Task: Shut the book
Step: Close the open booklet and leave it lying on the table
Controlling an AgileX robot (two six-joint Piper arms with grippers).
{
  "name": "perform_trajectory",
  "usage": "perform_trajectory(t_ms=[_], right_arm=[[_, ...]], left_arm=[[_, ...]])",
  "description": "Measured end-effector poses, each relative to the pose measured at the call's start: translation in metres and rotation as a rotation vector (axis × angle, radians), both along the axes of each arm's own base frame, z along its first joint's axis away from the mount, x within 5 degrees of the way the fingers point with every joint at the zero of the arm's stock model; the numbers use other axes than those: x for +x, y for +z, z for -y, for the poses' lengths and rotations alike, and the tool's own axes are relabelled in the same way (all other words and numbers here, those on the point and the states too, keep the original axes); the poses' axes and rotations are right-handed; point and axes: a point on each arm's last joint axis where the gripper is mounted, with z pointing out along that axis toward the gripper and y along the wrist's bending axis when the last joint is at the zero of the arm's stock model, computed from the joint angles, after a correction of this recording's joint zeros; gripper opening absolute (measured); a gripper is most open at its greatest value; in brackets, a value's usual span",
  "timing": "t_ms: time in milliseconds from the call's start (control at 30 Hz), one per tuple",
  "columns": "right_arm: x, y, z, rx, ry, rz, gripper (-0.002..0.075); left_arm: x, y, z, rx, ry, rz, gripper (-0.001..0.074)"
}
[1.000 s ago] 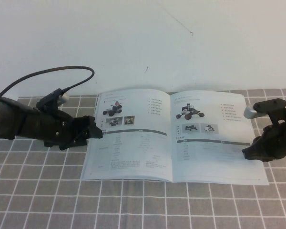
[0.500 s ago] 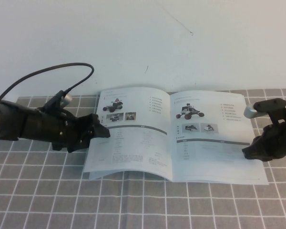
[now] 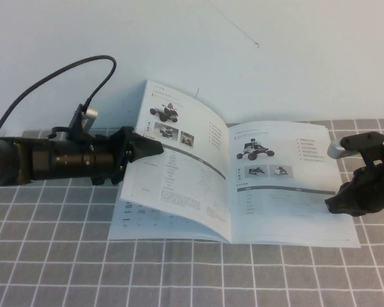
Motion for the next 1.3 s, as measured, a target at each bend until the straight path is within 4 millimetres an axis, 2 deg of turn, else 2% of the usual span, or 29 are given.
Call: perform_trajectory(t_ms=[133, 400, 700, 967, 1133, 1300], right_arm=[[0.000, 0.000, 0.000, 0.002, 0.002, -0.002, -0.0003], [0.000, 0.000, 0.000, 0.001, 0.004, -0.001, -0.0003], [0.000, 0.000, 0.000, 0.001, 0.005, 0.000, -0.0003], [0.000, 0.000, 0.000, 0.007, -0.002, -0.002, -0.0003], [0.000, 0.001, 0.000, 0.012, -0.009, -0.003, -0.0003], [0.000, 0.001, 0.000, 0.014, -0.009, -0.004, -0.0003]], left_arm=[[0.002, 0.000, -0.009, 0.056, -0.018, 0.032, 0.0448], [0.007, 0.003, -0.025, 0.320, -0.165, 0.065, 0.0448], [0.011, 0.006, -0.037, 0.567, -0.244, 0.013, 0.0448], [0.011, 0.005, -0.039, 0.574, -0.219, -0.021, 0.0448], [0.010, 0.005, -0.035, 0.514, -0.207, -0.045, 0.0448], [0.012, -0.013, -0.026, 0.495, -0.224, -0.083, 0.0448]])
